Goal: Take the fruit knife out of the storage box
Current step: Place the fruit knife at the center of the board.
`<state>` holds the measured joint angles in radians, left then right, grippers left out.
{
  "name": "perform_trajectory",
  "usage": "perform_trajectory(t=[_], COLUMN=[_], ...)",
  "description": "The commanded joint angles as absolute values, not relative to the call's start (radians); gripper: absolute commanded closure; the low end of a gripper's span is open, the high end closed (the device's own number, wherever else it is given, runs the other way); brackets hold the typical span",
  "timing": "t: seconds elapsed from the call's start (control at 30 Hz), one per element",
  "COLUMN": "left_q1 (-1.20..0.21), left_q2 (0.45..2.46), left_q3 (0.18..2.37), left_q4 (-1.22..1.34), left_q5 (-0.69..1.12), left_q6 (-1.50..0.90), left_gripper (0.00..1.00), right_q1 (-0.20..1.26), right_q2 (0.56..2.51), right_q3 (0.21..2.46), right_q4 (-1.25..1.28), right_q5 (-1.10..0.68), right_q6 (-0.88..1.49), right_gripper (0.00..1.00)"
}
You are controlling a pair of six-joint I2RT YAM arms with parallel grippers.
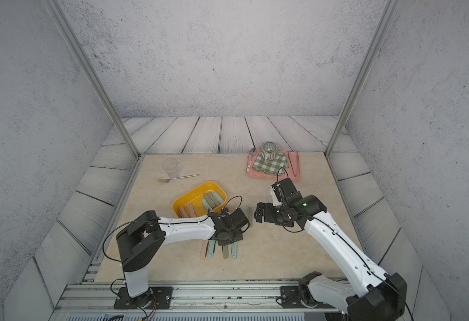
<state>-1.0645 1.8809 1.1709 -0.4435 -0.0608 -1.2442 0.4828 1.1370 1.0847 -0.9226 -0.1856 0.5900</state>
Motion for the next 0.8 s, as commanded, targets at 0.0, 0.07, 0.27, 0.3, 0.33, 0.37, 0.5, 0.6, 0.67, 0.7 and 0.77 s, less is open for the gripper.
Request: perform_trajectory(t=[0.0, 0.07, 0.27, 0.3, 0.33, 0.37, 0.5, 0.6, 0.67, 0.7, 0.77], left_q1=[-1.069, -1.069, -1.070, -1.068, -1.069, -1.069, -1.068, -1.068, -1.066, -1.065, -1.062], left_q2=[1.902, 1.907, 1.905, 1.903, 1.899, 1.892, 1.858, 1.821, 1.783, 1.765, 1.719], left_q3=[1.202, 1.213, 1.223, 1.224, 1.224, 1.228, 1.241, 1.249, 1.250, 1.248, 1.241], left_q4=[-0.494, -0.502, -0.497, -0.496, -0.495, -0.495, -0.509, -0.542, -0.576, -0.588, -0.616], left_q5=[-0.084, -0.083, -0.083, -0.083, -0.084, -0.085, -0.101, -0.131, -0.163, -0.180, -0.215], left_q6=[-1.227, -1.220, -1.211, -1.208, -1.204, -1.201, -1.174, -1.154, -1.140, -1.137, -1.120], left_gripper=[0.67, 0.63, 0.59, 0.59, 0.59, 0.59, 0.59, 0.56, 0.55, 0.55, 0.53], right_q1=[0.479, 0.480, 0.480, 0.479, 0.480, 0.480, 0.480, 0.480, 0.479, 0.479, 0.481], right_q2=[1.140, 1.143, 1.143, 1.143, 1.143, 1.143, 1.134, 1.135, 1.146, 1.154, 1.170], right_q3=[1.080, 1.084, 1.088, 1.088, 1.089, 1.092, 1.128, 1.161, 1.185, 1.195, 1.210], right_q4=[-0.918, -0.919, -0.919, -0.919, -0.919, -0.921, -0.945, -0.964, -0.972, -0.977, -0.978], right_q5=[-0.199, -0.199, -0.198, -0.198, -0.197, -0.195, -0.174, -0.164, -0.166, -0.168, -0.175], right_q6=[0.572, 0.569, 0.567, 0.567, 0.567, 0.566, 0.557, 0.546, 0.540, 0.537, 0.531], right_gripper=[0.01, 0.01, 0.01, 0.01, 0.01, 0.01, 0.01, 0.01, 0.01, 0.01, 0.01])
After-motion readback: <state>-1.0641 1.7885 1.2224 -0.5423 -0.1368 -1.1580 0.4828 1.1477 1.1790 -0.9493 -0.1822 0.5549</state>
